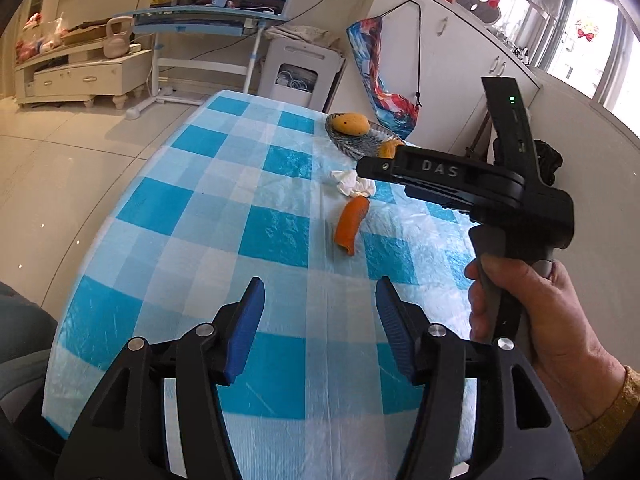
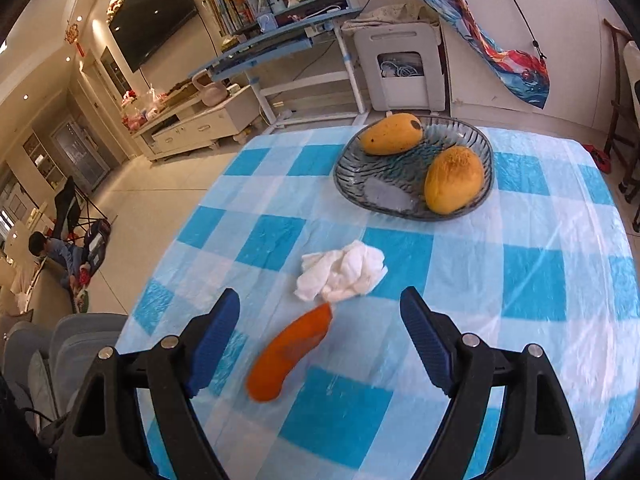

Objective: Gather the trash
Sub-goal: 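Grasp the white cloth with the right gripper while the left gripper grasps the last carrot, then carry the cloth and carrot over the yellow basin and open both grippers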

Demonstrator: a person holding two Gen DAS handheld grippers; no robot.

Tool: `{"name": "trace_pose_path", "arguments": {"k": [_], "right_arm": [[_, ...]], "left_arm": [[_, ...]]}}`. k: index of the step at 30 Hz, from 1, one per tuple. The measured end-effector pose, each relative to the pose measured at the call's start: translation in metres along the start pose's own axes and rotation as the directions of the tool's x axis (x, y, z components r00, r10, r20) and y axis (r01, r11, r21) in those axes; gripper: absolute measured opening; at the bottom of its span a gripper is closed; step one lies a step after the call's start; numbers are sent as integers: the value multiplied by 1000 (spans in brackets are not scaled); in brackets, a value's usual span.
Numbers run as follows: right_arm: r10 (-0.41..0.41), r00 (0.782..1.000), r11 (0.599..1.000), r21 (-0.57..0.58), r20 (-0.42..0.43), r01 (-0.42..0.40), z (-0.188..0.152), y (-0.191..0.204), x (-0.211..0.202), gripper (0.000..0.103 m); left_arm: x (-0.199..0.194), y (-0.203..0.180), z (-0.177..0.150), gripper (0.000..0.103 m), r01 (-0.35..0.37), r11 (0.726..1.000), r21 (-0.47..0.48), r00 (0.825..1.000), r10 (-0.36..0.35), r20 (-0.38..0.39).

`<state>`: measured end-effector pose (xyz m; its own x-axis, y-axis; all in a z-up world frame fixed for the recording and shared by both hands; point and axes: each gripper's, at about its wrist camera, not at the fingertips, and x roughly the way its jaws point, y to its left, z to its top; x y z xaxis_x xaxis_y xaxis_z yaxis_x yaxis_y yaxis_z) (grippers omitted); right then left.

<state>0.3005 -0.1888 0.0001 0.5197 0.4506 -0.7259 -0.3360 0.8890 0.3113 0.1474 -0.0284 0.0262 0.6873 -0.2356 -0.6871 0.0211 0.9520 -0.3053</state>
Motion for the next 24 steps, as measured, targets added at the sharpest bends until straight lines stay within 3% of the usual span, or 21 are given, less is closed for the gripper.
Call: {"name": "trace_pose_path", "arguments": {"k": [3,6,8,9,17,19,21,24], "right_arm": [[-22,999,999,-37,-43,21,5,-2,20,79],[-54,996,992,-116,-64,46,8,0,29,69],[-61,995,986,-158,-79,48,10,1,28,44],[-58,995,985,-166,-85,43,10,-2,25,40],[11,998,997,-72,-58,-15,2,-45,-26,34],[44,998,998,-32,-46,-45,-5,-52,-45,34],[74,996,997,-16,-41,-75,-15,-50,-63,34],[135,990,991,6,-38,-134,-40,-37,-92,34]], "left_arm": [[21,-1,16,55,-4,1000,-2,1000,4,-10],[42,-7,28,55,-4,1000,10,1000,4,-25],[55,-13,35,55,-10,1000,28,999,11,-35],[63,-16,39,55,-16,999,39,999,18,-44],[114,-41,50,54,-81,984,158,988,100,-116],[115,-44,49,22,-83,979,184,987,106,-119],[111,-43,47,16,-58,982,181,988,82,-133],[88,-40,37,15,-40,983,181,992,61,-114]]}}
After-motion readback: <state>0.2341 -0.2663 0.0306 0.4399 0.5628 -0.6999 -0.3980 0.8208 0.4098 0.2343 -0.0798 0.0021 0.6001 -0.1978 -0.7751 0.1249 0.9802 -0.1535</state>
